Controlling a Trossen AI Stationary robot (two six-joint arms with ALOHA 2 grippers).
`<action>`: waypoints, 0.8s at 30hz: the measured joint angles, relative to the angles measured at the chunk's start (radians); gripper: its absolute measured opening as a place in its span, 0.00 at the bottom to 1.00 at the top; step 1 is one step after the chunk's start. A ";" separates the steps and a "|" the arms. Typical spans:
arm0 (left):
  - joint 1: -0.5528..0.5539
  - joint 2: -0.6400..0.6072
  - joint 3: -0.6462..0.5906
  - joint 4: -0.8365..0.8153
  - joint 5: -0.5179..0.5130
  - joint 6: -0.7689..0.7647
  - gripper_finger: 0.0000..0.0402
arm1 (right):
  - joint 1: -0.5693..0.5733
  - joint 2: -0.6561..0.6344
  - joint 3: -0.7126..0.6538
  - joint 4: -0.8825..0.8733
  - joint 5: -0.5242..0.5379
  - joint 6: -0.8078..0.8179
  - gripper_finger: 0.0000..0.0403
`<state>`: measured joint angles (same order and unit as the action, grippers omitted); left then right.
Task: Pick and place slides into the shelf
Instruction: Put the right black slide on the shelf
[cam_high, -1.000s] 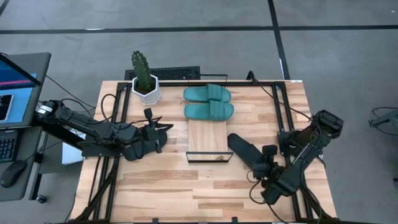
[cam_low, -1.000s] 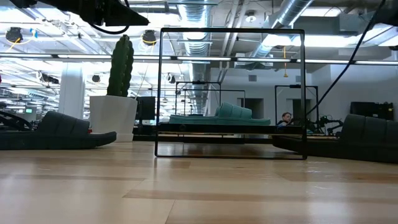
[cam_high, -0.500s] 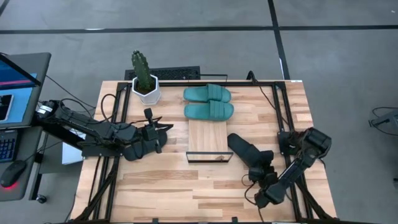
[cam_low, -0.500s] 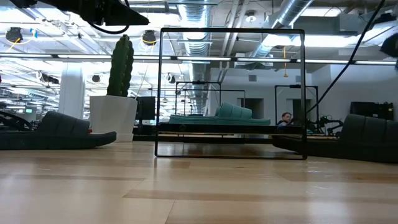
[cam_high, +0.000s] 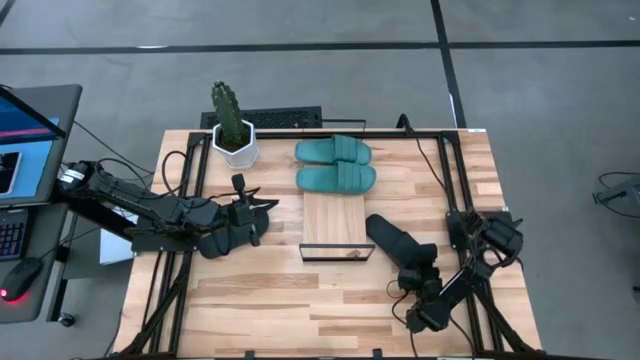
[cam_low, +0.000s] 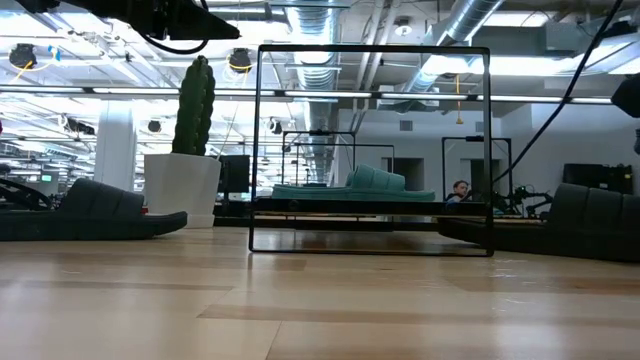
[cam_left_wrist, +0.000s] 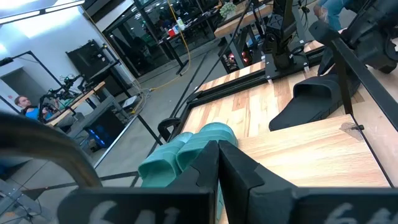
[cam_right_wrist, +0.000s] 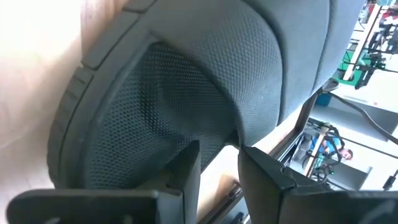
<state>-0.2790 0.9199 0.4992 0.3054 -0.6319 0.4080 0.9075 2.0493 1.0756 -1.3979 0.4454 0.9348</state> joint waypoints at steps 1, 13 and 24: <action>0.000 0.000 0.000 0.000 0.000 0.000 0.00 | -0.002 0.000 0.000 0.000 0.000 0.000 0.24; 0.000 0.000 0.000 0.000 0.001 0.000 0.00 | -0.025 -0.001 0.001 0.007 -0.010 -0.001 0.24; 0.000 0.000 0.000 -0.001 0.001 0.000 0.00 | -0.028 0.001 0.000 -0.027 0.047 0.012 0.20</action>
<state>-0.2790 0.9199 0.4988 0.3046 -0.6308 0.4080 0.8791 2.0499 1.0760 -1.4252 0.4927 0.9471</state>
